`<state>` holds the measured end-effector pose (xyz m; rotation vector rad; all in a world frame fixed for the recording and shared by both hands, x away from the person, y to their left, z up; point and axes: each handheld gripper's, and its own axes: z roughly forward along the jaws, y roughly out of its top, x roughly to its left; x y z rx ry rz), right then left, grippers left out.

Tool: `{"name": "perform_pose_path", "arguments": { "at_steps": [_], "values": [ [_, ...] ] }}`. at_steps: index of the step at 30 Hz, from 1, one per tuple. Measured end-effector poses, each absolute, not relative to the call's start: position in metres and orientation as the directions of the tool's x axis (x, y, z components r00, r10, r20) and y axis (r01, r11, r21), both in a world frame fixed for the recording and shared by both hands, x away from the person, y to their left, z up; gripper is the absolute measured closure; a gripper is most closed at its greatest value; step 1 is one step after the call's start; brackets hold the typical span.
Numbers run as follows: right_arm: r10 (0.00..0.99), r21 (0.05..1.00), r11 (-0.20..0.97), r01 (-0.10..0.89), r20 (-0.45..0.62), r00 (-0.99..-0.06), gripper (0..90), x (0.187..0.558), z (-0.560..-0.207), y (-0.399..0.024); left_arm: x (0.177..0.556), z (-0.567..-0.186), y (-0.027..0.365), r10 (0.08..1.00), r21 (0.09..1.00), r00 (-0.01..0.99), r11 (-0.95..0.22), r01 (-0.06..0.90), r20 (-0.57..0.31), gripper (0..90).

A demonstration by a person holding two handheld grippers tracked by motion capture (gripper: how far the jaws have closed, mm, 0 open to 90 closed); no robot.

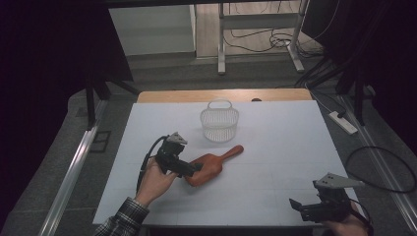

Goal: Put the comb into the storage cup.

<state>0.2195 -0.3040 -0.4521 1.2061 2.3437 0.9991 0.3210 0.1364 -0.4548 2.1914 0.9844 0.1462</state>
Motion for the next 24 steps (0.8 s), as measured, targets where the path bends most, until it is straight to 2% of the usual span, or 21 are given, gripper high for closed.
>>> {"name": "perform_pose_path", "arguments": {
  "at_steps": [24],
  "values": [
    [0.803, 0.708, 0.4, 0.582, 0.036, -0.596, 0.0, 0.22, -0.452, -0.304, 0.355, -0.457, 0.092, 0.655, 0.646, 0.738, -0.496, 0.58, -0.16, 0.0]
  ]
}}
